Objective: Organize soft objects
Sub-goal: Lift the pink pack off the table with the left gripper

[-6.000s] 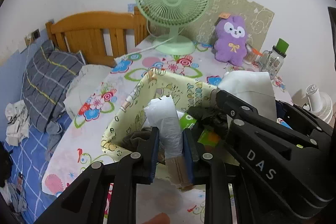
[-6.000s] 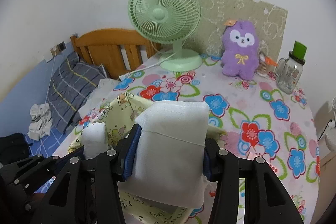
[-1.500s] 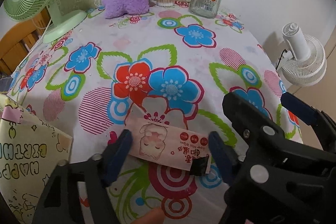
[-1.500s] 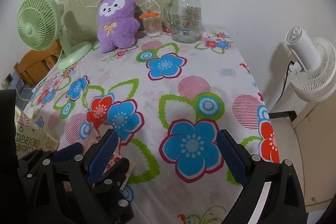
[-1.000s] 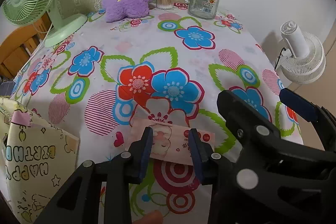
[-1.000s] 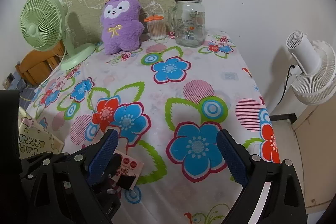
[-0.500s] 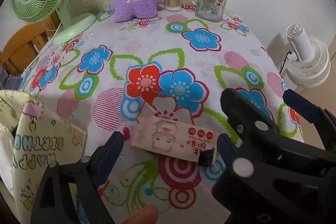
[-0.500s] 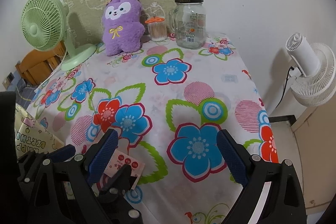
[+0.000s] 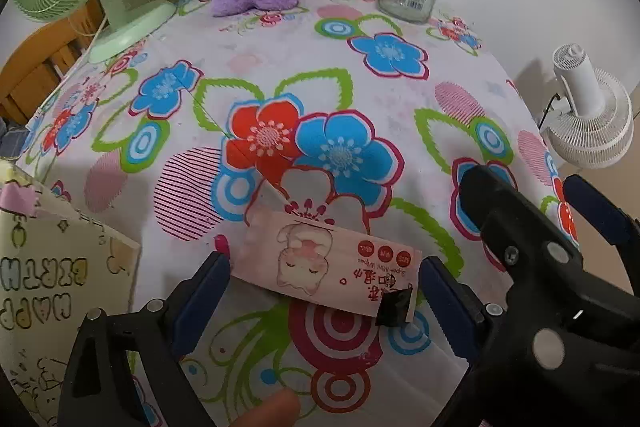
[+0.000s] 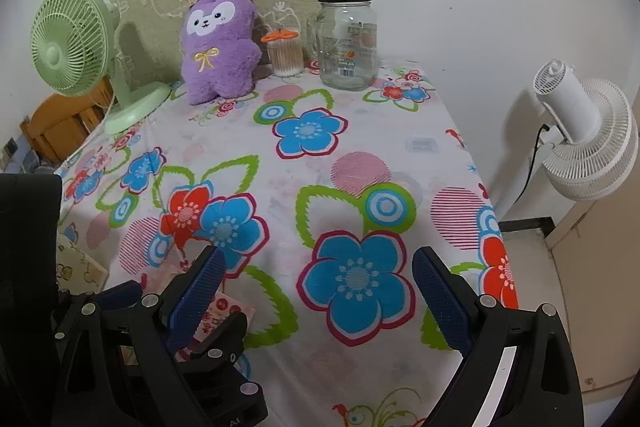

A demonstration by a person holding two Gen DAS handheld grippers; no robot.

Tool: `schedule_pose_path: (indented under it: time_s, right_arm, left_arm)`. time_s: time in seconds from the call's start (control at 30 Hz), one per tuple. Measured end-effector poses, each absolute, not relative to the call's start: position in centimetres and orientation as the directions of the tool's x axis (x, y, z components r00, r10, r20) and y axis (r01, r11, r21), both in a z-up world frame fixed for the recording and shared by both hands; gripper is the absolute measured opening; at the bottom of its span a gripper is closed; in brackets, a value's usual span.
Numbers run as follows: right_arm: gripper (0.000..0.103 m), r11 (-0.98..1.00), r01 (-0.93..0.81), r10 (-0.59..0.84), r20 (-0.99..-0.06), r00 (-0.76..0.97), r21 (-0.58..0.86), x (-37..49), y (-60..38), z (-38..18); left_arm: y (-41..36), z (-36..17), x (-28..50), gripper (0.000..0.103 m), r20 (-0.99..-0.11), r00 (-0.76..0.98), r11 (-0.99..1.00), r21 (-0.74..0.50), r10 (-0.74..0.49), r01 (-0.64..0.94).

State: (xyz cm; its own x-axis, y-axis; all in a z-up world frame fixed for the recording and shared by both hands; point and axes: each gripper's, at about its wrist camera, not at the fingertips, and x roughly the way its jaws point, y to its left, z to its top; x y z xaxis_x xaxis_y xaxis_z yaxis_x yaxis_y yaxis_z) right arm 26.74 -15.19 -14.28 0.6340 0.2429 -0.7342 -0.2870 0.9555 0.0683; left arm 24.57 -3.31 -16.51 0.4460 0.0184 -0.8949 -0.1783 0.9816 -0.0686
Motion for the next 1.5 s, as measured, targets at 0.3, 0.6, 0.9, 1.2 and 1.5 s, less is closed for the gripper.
schedule_pose_path:
  time_s: [0.3,0.6,0.9,1.2,1.5]
  right_arm:
    - [0.096,0.959,-0.271,0.241,-0.741,0.627,0.082,26.8,-15.6,-14.7]
    - [0.096,0.962,-0.261,0.231,-0.747,0.623,0.080,27.0,-15.8,-15.1]
    - [0.096,0.965,-0.249,0.228,-0.748,0.623,0.086,27.3,-16.1,-15.3]
    - [0.096,0.960,-0.262,0.247,-0.740,0.626,0.099,27.1,-15.6,-14.8]
    - [0.096,0.959,-0.268,0.247,-0.730,0.637,0.091,26.5,-15.3,-14.0]
  left_arm:
    - [-3.4,-17.0,25.0,0.096,-0.903,0.429,0.985,-0.058,0.017,-0.161]
    - [-3.7,-17.3,25.3,0.103,-0.905,0.425,0.989,-0.044,0.021,-0.141]
    - [-3.9,-17.5,25.7,0.102,-0.906,0.422,0.989,-0.032,0.033,-0.147]
    - [-3.6,-16.9,25.4,0.090,-0.896,0.443,0.991,-0.044,0.018,-0.130]
    - [-4.1,-15.4,24.6,0.052,-0.879,0.476,0.996,-0.019,0.026,-0.089]
